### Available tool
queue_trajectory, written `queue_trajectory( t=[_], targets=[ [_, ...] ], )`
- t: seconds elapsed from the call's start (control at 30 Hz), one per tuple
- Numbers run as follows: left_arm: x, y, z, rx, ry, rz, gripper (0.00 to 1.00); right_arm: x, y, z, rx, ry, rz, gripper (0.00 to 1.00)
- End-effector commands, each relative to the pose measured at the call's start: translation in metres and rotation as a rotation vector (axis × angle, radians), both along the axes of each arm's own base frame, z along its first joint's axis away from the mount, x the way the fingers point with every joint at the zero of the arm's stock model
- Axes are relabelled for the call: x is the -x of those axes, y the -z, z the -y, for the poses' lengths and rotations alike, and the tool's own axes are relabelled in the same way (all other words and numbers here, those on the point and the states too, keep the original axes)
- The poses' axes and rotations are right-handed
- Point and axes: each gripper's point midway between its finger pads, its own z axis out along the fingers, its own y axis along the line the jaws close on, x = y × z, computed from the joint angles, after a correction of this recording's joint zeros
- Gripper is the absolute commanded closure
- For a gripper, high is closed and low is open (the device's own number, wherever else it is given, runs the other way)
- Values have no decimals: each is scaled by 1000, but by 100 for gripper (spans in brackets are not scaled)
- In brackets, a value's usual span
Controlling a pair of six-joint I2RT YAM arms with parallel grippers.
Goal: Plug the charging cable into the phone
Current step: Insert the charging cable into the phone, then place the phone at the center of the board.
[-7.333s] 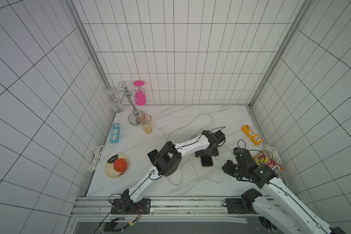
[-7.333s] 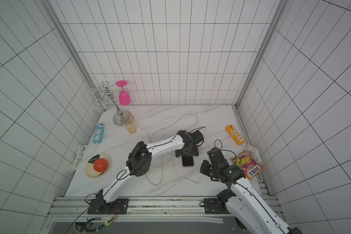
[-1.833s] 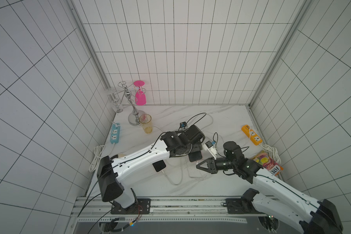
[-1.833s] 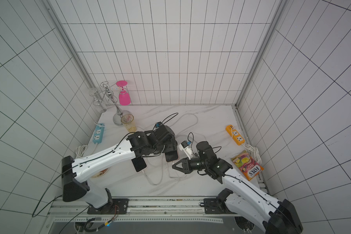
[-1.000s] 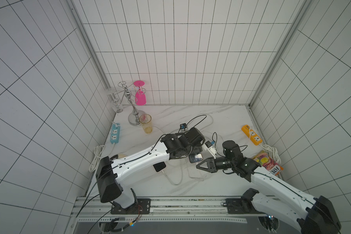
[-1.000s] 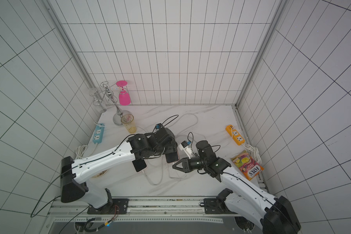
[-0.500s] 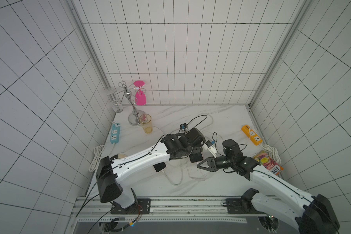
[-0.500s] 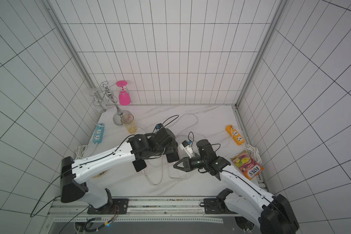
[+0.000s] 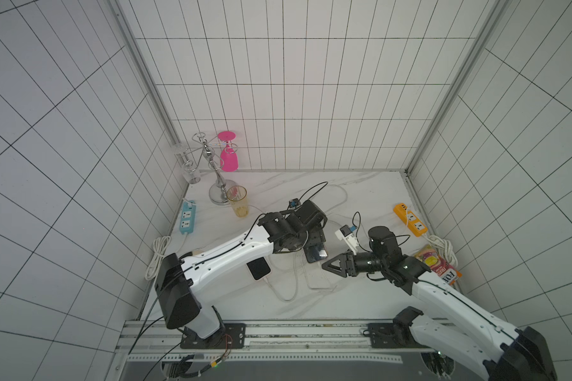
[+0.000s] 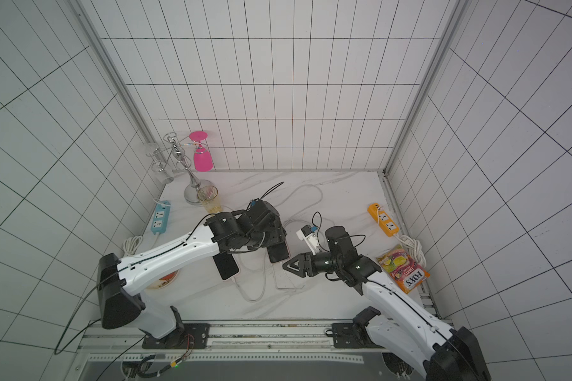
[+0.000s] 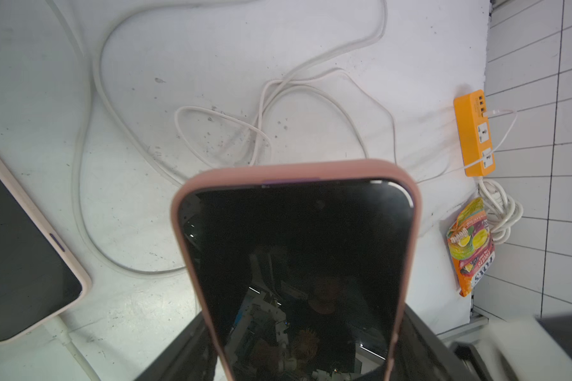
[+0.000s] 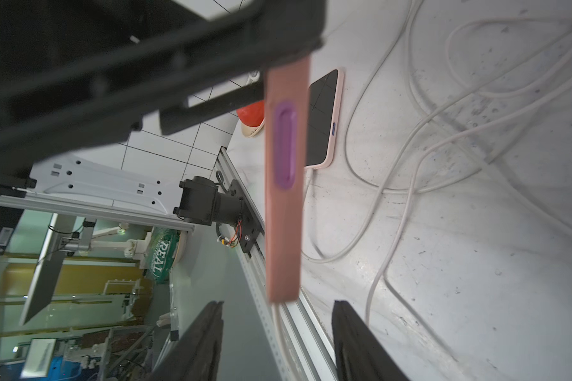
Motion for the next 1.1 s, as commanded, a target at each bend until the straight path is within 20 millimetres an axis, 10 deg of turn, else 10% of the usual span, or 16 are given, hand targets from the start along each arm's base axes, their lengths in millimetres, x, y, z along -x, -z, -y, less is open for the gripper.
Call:
queue_trajectory(
  t=[0.0,0.3,0.63,0.9,1.07],
  targets=[
    [-17,7,8,7,21,2,100,2,-1,11,27,40,23,39],
    [-47,80,48,-116,74,-108,95,4,3,39,107,171,37,34],
    [-68,147,58,-264,91,-239,53,-1,2,49,129,239,29,33],
    [-70,151,61,-264,111,-256,3,-7,-6,52,128,274,39,28],
    [-74,119,63,-234,130,-184,2,-18,-12,61,166,348,79,21]
  ],
)
